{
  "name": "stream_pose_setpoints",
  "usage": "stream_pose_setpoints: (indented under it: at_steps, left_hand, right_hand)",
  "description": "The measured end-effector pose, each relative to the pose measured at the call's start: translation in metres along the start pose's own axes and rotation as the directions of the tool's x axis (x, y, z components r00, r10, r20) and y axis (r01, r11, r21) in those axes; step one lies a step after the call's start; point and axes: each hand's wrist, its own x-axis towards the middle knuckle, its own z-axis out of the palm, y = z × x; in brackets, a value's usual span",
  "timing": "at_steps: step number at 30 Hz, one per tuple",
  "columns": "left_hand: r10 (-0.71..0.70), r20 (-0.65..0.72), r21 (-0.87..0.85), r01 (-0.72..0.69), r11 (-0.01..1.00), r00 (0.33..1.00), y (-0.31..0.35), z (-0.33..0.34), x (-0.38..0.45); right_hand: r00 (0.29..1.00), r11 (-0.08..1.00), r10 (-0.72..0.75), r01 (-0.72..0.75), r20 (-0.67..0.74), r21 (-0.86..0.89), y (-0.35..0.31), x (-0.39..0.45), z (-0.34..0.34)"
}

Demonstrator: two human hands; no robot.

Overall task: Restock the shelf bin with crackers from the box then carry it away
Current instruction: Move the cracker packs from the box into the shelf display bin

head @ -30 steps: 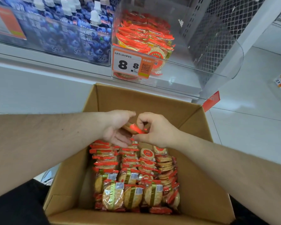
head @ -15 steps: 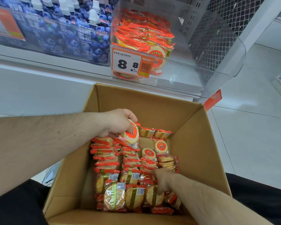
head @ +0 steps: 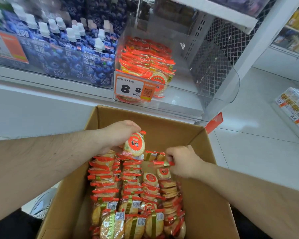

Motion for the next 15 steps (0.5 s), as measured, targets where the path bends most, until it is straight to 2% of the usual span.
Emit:
stream_pose_setpoints:
  at_steps: [1,2,3,5,7,9,12,15]
  left_hand:
    - [0.027,-0.026,-0.037,-0.028,0.999,0.999,0.002,-0.001,0.0]
    - [0.046,-0.05,-0.072,-0.05,0.996,0.998,0.004,-0.003,0.0]
    - [0.058,-0.069,-0.103,-0.065,0.993,0.996,0.008,-0.004,-0.002]
    - [0.067,-0.088,-0.163,-0.081,0.983,0.994,0.014,-0.004,-0.006]
    - [0.075,-0.078,-0.225,-0.091,0.97,0.994,0.02,-0.004,-0.01]
    - [0.11,-0.053,-0.269,-0.12,0.956,0.993,0.026,-0.003,-0.016]
    - [0.169,0.002,-0.329,-0.159,0.931,0.986,0.03,-0.001,-0.022]
    - [0.198,0.066,-0.361,-0.162,0.919,0.978,0.031,0.0,-0.028]
  right_hand:
    - [0.979,1.0,-0.03,0.029,-0.202,-0.008,0.002,-0.005,-0.012]
    - [0.918,0.998,-0.062,0.061,-0.392,-0.015,0.004,-0.01,-0.021]
    - [0.826,0.994,-0.108,0.105,-0.554,-0.037,0.006,-0.016,-0.028]
    - [0.637,0.977,-0.208,0.176,-0.742,-0.123,0.008,-0.025,-0.036]
    - [0.492,0.958,-0.273,0.215,-0.827,-0.188,0.003,-0.031,-0.039]
    - [0.394,0.942,-0.309,0.253,-0.866,-0.221,-0.006,-0.032,-0.041]
    - [0.34,0.927,-0.333,0.288,-0.88,-0.239,-0.017,-0.03,-0.043]
    - [0.338,0.911,-0.357,0.33,-0.871,-0.245,-0.024,-0.03,-0.045]
